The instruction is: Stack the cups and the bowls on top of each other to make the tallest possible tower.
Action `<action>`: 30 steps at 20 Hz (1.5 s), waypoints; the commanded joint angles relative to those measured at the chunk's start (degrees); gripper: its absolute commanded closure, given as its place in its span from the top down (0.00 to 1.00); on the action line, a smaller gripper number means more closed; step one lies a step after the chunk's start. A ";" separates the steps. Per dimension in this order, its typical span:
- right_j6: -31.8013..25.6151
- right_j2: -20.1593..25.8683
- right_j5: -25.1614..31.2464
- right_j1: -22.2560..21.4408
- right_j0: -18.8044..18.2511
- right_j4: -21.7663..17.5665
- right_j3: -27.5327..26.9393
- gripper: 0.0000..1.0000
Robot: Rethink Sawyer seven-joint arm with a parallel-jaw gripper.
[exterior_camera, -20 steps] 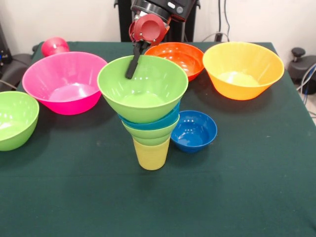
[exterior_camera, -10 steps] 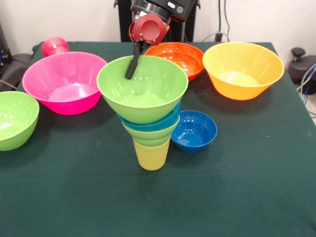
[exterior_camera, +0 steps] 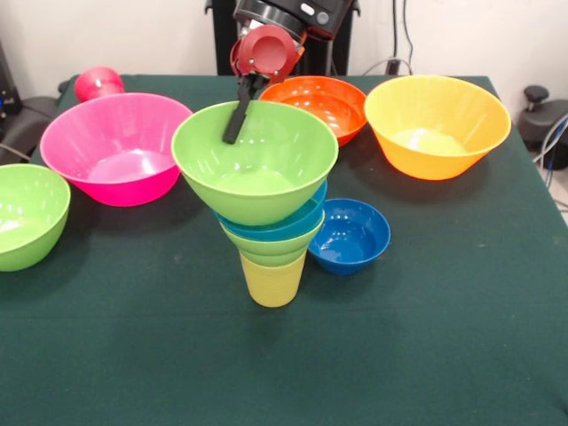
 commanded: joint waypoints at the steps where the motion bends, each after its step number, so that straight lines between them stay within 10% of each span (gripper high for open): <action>1: 2.48 4.64 2.01 1.47 1.02 2.81 -4.19 0.00; 30: 1.84 4.55 4.14 1.74 1.73 5.27 -5.17 0.00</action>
